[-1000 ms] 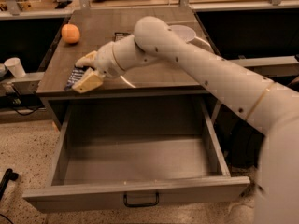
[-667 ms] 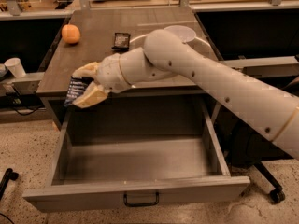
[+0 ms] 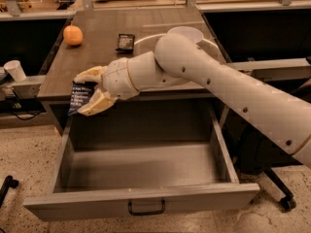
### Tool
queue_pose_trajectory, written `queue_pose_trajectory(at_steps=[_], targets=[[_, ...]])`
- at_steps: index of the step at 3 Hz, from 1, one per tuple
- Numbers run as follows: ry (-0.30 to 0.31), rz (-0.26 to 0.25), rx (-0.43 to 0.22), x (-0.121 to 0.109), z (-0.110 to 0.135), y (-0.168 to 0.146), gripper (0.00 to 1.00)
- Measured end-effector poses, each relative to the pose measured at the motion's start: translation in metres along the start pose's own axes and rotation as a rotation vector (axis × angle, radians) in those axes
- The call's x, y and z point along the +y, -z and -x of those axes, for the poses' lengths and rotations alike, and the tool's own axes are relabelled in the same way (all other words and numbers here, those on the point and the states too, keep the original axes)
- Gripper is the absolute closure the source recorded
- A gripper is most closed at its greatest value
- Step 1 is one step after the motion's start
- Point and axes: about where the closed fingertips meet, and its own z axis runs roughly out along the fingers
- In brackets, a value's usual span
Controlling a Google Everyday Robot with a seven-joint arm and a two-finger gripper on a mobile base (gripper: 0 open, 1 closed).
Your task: Place rxbar blueberry into top drawer
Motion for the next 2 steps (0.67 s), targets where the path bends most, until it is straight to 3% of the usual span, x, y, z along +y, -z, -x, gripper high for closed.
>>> queue_pose_trajectory(at_steps=[1,2], targets=[[-0.038,0.012,0.102,0.014,-0.014,0.007,1.00],[-0.145,0.005,0.328,0.054,-0.048,0.036,1.00]])
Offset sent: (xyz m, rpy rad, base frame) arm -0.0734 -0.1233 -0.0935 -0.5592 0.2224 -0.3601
